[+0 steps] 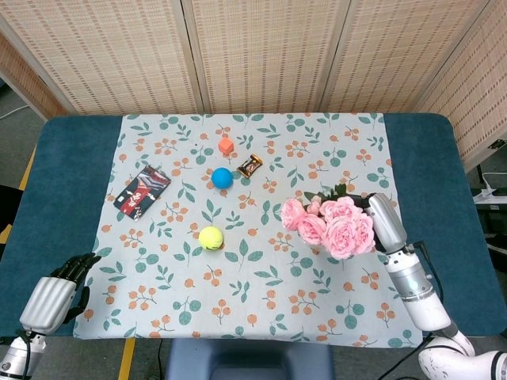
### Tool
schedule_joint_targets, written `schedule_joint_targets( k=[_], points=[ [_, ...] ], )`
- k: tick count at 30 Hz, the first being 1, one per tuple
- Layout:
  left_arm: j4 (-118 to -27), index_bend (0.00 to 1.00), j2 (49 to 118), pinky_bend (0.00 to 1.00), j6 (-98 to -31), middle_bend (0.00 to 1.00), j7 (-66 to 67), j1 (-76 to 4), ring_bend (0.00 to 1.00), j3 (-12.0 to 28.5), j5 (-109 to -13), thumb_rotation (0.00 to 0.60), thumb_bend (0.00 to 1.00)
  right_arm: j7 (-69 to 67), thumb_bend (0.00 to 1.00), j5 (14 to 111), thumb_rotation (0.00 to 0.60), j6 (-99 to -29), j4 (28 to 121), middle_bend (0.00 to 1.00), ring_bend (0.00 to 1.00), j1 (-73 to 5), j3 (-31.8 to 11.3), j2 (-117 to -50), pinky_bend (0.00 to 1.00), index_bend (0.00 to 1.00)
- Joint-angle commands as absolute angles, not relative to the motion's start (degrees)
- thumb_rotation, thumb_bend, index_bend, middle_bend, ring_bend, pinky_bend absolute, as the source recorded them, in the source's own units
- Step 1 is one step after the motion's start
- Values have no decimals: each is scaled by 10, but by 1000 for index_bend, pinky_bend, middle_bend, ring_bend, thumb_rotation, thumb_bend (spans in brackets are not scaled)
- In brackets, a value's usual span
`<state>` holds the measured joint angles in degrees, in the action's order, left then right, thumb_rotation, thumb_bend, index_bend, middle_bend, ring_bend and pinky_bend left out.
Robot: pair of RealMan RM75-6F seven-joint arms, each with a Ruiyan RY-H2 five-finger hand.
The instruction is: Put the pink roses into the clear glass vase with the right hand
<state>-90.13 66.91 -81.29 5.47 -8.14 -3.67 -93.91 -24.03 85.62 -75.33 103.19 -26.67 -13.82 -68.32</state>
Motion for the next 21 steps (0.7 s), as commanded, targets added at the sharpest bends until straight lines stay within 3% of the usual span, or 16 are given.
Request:
schedule_joint_targets(
  k=[1,8,15,21],
  points=[
    [-902,134,669,424,-814,138,54,-81,161,-37,-941,600,637,-265,604,864,600,-751,1030,998,884,-259,-125,-674,1000,959],
    [-901,138,667,424,-817,138,49,-80,161,-35,-938,600,637,-330,590,850,600,-746,955,998,884,-248,-113,-682,1000,858],
    [-900,139,668,424,-813,138,52,-81,161,-36,-937,600,637,-349,287,798,600,-704,882,998,883,-256,-123,-706,1000,571],
    [-900,139,670,424,-809,138,55,-82,161,-37,-936,600,638,-386,144,805,600,-680,851,998,881,-263,-118,-710,1000,394]
  ],
)
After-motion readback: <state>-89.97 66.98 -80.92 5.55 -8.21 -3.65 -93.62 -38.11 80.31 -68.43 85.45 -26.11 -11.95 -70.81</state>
